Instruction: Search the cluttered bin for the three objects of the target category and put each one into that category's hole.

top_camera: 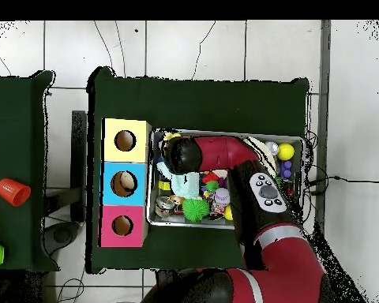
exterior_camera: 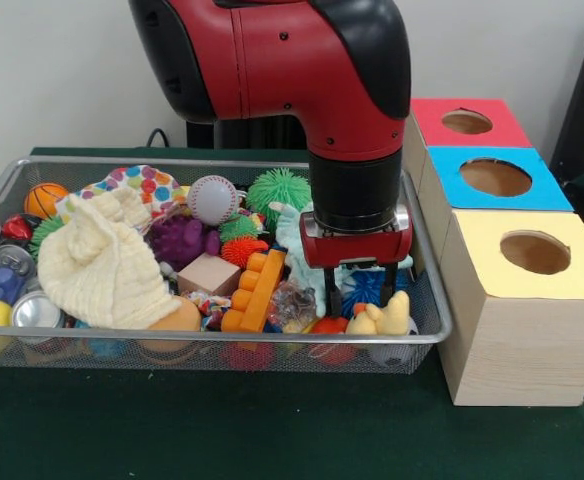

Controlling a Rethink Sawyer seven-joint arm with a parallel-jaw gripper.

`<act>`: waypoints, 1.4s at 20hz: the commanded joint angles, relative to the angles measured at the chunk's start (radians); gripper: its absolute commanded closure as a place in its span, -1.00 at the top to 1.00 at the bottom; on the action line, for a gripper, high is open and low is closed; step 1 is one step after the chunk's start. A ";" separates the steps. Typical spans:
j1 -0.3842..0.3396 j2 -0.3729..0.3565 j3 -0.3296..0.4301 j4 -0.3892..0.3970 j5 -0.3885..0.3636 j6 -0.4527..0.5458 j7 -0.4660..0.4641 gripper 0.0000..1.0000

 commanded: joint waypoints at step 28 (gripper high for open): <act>0.019 0.048 0.204 -0.107 -0.129 0.134 -0.321 1.00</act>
